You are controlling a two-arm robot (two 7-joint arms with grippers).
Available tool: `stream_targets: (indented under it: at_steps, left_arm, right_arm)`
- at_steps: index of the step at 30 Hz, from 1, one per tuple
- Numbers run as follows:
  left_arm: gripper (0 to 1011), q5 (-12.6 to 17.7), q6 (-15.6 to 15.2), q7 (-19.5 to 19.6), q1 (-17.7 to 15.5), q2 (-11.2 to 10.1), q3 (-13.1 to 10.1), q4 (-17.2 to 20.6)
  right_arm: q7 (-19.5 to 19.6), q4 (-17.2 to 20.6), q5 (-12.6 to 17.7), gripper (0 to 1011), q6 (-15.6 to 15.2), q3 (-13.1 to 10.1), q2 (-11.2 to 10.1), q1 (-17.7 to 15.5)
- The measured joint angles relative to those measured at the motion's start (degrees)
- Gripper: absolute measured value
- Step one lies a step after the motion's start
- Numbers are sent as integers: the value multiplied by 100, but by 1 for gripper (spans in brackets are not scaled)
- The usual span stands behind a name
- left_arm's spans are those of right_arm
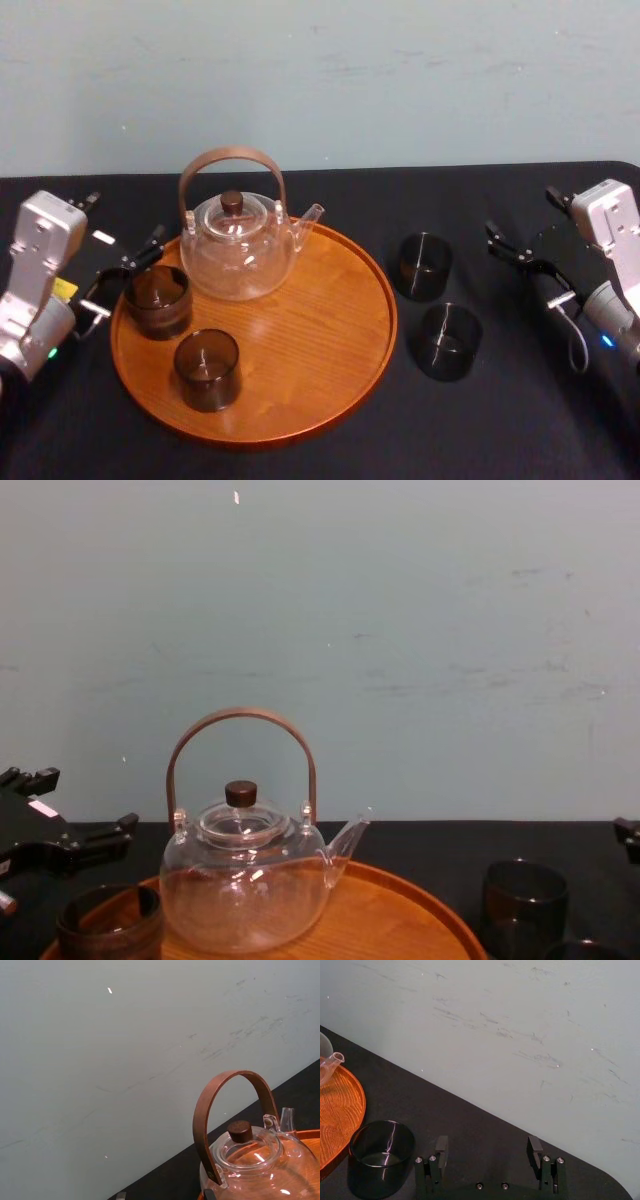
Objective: Pick up the glass from the table and place it on the tray.
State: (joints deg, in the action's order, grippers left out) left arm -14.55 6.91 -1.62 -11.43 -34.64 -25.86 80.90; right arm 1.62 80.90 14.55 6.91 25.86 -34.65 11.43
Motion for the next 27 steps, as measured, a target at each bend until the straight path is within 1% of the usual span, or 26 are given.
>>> stream_targets:
  at_steps: [12, 15, 20, 27]
  left_arm:
    - [1001, 0, 0, 0, 0, 0, 0, 0]
    - [1001, 0, 0, 0, 0, 0, 0, 0]
    - [1001, 0, 0, 0, 0, 0, 0, 0]
    - [1001, 0, 0, 0, 0, 0, 0, 0]
  right_arm:
    - [0, 0, 0, 1002, 0, 0, 0, 0]
    - [-35, 18, 3, 1002, -6, -35, 2, -25]
    - [-231, 188, 132, 1002, -82, -182, -72, -195]
    - [-489, 537, 387, 1002, -291, -405, -250, -507]
